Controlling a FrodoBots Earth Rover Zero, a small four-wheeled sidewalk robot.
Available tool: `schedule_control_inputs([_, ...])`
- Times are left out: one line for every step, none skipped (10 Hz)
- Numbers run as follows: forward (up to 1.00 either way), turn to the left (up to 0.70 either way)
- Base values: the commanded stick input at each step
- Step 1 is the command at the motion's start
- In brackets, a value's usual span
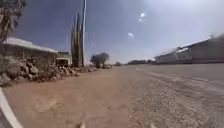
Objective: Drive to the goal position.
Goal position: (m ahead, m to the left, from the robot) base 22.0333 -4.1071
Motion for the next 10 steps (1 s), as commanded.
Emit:
schedule_control_inputs([0.70, 0.00])
schedule_control_inputs([0.70, 0.00])
schedule_control_inputs([0.70, 0.00])
schedule_control_inputs([0.70, 0.00])
schedule_control_inputs([0.70, 0.00])
schedule_control_inputs([0.70, 0.00])
schedule_control_inputs([0.70, 0.00])
schedule_control_inputs([0.70, 0.00])
schedule_control_inputs([0.70, 0.00])
schedule_control_inputs([0.70, 0.00])
